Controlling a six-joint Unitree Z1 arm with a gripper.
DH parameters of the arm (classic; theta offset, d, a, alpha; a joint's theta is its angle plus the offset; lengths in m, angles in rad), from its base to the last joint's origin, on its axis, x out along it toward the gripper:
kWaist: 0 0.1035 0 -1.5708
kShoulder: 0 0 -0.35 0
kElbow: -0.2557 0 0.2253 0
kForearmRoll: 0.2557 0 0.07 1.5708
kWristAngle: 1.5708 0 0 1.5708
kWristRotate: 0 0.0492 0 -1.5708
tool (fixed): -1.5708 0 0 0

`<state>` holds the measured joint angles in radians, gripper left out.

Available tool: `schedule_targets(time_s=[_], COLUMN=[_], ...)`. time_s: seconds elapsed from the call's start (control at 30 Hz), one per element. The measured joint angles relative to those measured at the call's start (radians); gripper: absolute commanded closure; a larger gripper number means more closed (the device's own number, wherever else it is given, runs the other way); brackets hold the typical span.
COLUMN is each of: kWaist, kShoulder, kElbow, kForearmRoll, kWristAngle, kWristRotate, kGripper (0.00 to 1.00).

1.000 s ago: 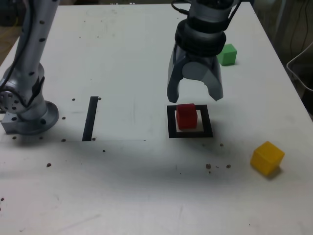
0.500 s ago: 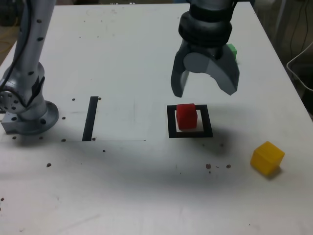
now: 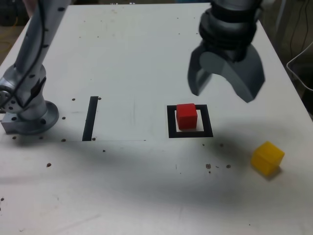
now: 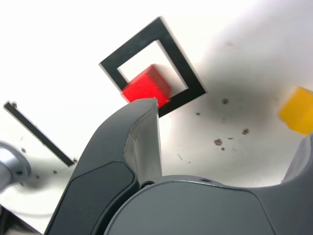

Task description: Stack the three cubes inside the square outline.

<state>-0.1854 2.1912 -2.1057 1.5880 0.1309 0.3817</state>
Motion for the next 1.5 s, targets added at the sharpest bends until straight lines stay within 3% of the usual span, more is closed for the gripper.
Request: schedule_targets(time_s=[0.33, 0.63, 1.0, 1.5], kWaist=[-0.005, -0.066, -0.13, -0.136], kShoulder=[0.061, 0.147, 0.209, 0.312], kElbow=[-0.116, -0.196, -0.259, -0.354], kForearmRoll=[0.014, 0.016, 0.016, 0.016], kWristAngle=[0.01, 0.044, 0.041, 0.041], kWristRotate=[0.103, 0.129, 0.123, 0.121], kGripper=[0.02, 0.03, 0.03, 0.07])
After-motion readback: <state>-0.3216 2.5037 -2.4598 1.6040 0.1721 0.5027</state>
